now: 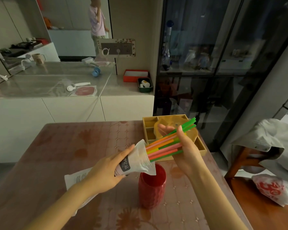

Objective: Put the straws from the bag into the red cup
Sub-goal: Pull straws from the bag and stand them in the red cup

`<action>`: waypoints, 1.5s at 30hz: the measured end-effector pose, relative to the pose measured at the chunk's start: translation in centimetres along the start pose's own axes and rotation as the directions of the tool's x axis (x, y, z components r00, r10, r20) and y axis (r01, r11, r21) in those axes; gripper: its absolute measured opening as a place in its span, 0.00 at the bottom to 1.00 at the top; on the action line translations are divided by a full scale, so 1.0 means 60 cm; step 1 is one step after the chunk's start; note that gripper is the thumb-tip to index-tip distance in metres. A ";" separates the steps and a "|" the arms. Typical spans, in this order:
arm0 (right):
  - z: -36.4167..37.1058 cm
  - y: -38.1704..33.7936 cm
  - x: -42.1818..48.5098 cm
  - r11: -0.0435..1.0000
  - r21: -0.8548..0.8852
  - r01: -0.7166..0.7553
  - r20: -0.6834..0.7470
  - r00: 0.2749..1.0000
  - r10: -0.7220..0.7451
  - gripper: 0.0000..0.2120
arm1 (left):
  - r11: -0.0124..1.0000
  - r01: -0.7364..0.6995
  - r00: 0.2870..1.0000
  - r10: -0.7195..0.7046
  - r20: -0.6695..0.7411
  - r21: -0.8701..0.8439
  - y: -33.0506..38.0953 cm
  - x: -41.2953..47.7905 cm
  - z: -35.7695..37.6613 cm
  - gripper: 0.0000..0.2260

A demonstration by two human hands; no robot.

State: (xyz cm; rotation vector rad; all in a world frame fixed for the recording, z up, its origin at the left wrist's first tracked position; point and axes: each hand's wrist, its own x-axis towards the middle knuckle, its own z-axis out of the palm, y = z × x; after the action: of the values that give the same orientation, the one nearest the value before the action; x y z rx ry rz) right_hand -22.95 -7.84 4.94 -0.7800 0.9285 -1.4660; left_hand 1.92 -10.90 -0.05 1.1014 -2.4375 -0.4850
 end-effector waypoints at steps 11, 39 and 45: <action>-0.019 -0.071 0.035 0.943 0.222 0.249 -0.164 0.963 -0.216 0.18 | 1.000 0.023 0.998 -0.024 -0.056 -0.011 -0.028 -0.022 0.008 0.45; 0.041 0.053 -0.019 0.895 -0.429 0.119 -0.027 0.989 -0.144 0.14 | 0.989 0.131 0.971 -0.113 -0.210 0.073 -0.128 -0.063 -0.018 0.44; 0.017 0.066 -0.032 0.910 -0.414 0.016 -0.002 1.000 -0.018 0.14 | 0.993 0.071 0.972 -0.047 -0.232 0.093 -0.109 -0.055 -0.027 0.45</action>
State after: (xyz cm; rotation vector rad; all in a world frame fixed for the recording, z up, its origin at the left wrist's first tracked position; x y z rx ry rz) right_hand -20.03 -6.07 2.00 -1.0950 1.2627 -1.2992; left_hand 8.77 -12.71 -2.54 1.2026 -2.2527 -0.2396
